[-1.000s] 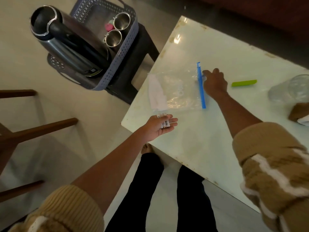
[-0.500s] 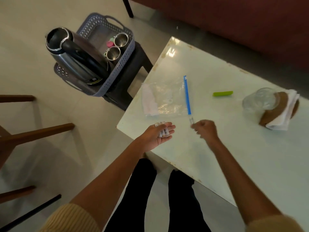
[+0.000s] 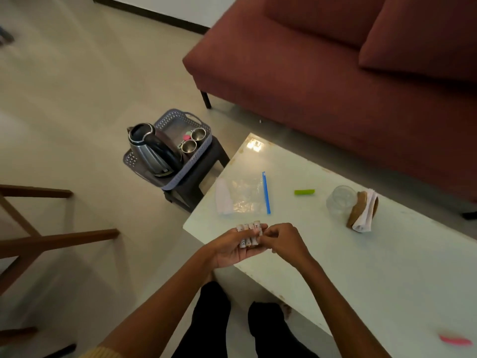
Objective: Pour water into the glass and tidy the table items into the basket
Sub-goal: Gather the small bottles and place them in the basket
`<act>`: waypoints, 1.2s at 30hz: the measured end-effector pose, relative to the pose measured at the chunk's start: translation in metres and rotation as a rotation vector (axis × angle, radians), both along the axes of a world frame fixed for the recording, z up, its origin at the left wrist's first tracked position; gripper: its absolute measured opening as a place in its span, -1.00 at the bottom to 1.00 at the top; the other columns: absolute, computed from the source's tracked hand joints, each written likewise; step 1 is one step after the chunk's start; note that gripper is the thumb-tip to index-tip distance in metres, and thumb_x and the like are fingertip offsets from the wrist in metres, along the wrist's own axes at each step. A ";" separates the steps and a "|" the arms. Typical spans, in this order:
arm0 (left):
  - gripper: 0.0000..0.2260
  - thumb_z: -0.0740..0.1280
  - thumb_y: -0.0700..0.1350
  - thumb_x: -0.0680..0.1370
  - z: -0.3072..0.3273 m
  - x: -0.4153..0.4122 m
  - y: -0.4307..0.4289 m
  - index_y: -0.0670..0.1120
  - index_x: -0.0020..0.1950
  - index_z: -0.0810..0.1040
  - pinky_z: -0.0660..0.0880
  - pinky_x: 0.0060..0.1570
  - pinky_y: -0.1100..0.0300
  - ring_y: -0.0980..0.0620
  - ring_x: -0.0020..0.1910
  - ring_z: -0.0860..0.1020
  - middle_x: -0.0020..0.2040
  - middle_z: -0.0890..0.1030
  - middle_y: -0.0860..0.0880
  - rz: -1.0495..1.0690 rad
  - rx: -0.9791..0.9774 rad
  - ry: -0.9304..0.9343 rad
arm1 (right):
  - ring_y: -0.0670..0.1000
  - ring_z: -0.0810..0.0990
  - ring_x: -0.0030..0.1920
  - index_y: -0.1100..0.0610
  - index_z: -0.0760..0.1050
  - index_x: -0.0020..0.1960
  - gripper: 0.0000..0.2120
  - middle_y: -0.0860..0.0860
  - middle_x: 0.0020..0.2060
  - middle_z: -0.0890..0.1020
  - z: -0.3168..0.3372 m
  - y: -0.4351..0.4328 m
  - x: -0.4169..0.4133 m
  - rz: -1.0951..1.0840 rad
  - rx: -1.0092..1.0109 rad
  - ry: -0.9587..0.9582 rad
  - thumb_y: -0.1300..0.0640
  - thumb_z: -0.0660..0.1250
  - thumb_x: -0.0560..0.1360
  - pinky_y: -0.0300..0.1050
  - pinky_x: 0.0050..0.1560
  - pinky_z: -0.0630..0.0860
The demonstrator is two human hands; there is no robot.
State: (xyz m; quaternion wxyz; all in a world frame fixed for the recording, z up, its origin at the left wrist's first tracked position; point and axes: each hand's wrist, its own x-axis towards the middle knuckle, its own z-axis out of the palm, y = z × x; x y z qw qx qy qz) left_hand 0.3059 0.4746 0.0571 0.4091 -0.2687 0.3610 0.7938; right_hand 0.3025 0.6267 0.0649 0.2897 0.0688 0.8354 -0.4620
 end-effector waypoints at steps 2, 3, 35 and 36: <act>-0.83 0.18 -0.28 0.59 0.012 0.009 0.002 -0.22 0.13 0.50 0.53 0.13 0.07 -0.04 -0.07 0.66 0.01 0.64 -0.19 0.003 -0.010 0.007 | -0.03 0.54 -0.35 0.31 0.62 -0.16 -0.74 0.23 -0.26 0.65 0.018 0.006 0.005 0.091 0.024 -0.009 0.08 0.39 0.42 -0.12 -0.28 0.53; -0.83 0.19 -0.29 0.59 0.017 0.013 0.002 -0.23 0.13 0.50 0.54 0.13 0.07 -0.06 -0.05 0.66 0.04 0.63 -0.21 -0.002 -0.006 0.008 | -0.07 0.53 -0.38 0.30 0.62 -0.15 -0.75 0.19 -0.31 0.63 0.027 0.010 0.007 0.124 0.031 -0.012 0.08 0.38 0.44 -0.27 -0.34 0.48; -0.80 0.28 -0.37 0.53 0.064 -0.038 -0.276 -0.16 0.09 0.55 0.61 -0.05 0.24 0.02 -0.11 0.68 -0.06 0.70 -0.05 -0.878 -0.107 0.267 | -0.09 0.61 -0.36 0.17 0.53 -0.08 -0.94 0.06 -0.21 0.60 0.083 -0.260 -0.029 0.330 0.023 -0.085 0.22 0.38 0.45 -0.36 -0.31 0.56; -0.80 0.28 -0.37 0.53 0.065 -0.042 -0.280 -0.16 0.10 0.55 0.61 -0.03 0.24 0.01 -0.10 0.68 -0.05 0.70 -0.05 -0.883 -0.107 0.279 | -0.09 0.61 -0.37 0.16 0.53 -0.10 -0.95 0.07 -0.20 0.61 0.085 -0.262 -0.033 0.317 0.017 -0.091 0.22 0.38 0.45 -0.36 -0.31 0.56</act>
